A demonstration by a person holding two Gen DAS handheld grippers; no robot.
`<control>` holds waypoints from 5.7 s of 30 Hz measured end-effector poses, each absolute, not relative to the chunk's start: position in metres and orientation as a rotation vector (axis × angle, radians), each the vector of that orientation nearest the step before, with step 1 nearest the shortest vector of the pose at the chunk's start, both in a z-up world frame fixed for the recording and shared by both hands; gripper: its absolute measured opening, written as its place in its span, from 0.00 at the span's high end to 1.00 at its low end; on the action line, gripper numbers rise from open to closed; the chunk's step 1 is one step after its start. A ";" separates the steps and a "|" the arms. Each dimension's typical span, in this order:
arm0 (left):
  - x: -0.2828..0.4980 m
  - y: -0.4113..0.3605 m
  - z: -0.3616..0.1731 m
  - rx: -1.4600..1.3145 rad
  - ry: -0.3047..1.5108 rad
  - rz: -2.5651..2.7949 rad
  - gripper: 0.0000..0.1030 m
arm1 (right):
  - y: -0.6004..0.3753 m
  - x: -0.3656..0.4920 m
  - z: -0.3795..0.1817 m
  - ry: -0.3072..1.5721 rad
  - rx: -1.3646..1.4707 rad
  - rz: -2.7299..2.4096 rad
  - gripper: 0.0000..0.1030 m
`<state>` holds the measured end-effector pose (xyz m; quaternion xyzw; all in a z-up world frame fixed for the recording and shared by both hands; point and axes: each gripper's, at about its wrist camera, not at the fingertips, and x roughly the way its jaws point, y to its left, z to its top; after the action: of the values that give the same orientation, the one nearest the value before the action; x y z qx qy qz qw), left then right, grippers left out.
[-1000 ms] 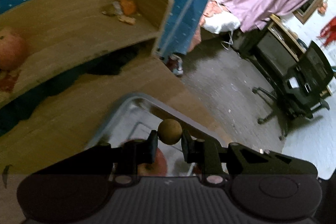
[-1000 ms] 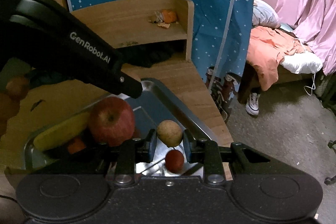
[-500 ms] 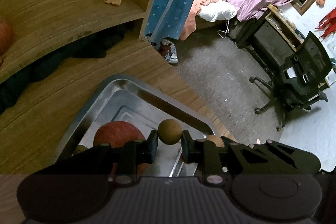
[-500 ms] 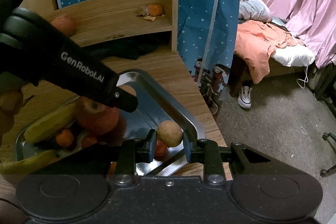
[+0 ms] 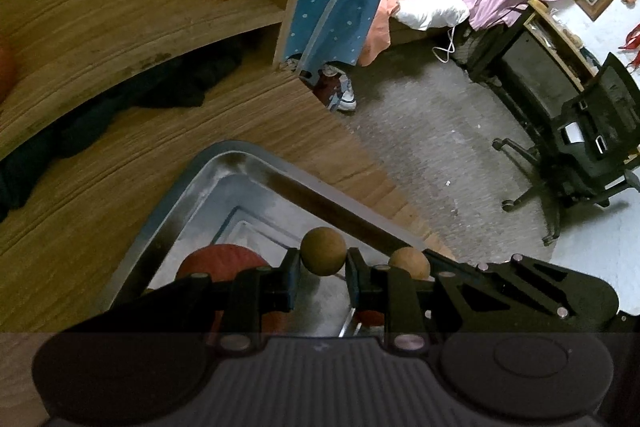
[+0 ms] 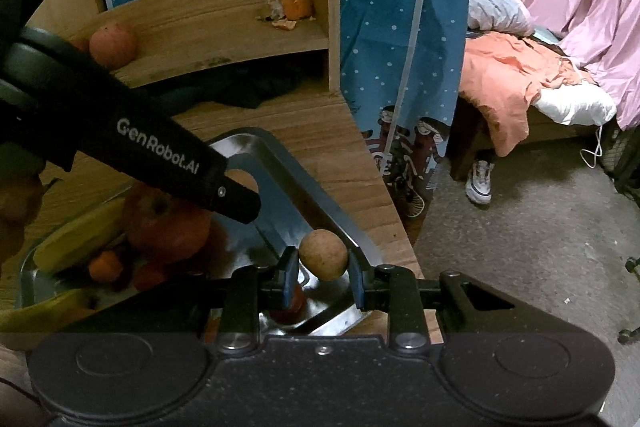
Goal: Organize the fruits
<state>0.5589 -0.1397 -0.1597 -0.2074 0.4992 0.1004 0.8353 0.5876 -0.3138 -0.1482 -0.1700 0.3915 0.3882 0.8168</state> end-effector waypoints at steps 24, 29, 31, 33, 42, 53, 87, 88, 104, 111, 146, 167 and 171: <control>0.563 -0.146 -0.152 -0.399 1.051 0.247 0.43 | -0.319 0.597 -0.146 0.832 -0.340 0.839 0.50; 0.551 -0.146 -0.138 -0.362 1.000 0.277 0.13 | -0.324 0.588 -0.137 0.811 -0.322 0.793 0.28; 0.543 -0.142 -0.132 -0.361 0.972 0.289 0.10 | -0.326 0.583 -0.133 0.798 -0.309 0.776 0.21; 0.534 -0.137 -0.128 -0.362 0.957 0.303 0.07 | -0.328 0.575 -0.128 0.788 -0.298 0.755 0.17; 0.480 -0.105 -0.108 -0.373 0.886 0.377 0.00 | -0.333 0.528 -0.101 0.743 -0.217 0.647 0.01; 0.399 -0.085 -0.094 -0.346 0.844 0.372 0.00 | -0.333 0.442 -0.076 0.675 -0.171 0.523 0.01; 0.206 -0.117 -0.081 -0.293 0.835 0.456 0.00 | -0.345 0.241 -0.044 0.589 -0.142 0.480 0.01; 0.202 -0.119 -0.080 -0.286 0.834 0.461 0.00 | -0.346 0.235 -0.043 0.579 -0.152 0.474 0.01; 0.156 -0.096 -0.054 -0.143 0.801 0.464 0.00 | -0.310 0.194 -0.037 0.555 -0.147 0.451 0.01; 0.129 -0.058 -0.044 -0.028 0.766 0.382 0.00 | -0.264 0.170 -0.042 0.568 -0.079 0.334 0.01; 0.080 0.012 -0.064 0.049 0.684 0.107 0.00 | -0.196 0.063 -0.035 0.586 -0.161 0.056 0.01; 0.065 0.012 -0.071 0.052 0.687 0.114 0.00 | -0.200 0.065 -0.049 0.621 -0.137 0.086 0.01; 0.064 0.012 -0.071 0.053 0.691 0.116 0.00 | -0.199 0.066 -0.048 0.622 -0.138 0.096 0.01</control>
<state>0.0642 0.0123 -0.0712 0.0261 0.3383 0.0569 0.9390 0.0658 -0.1992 -0.0484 -0.0676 0.3056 0.0470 0.9486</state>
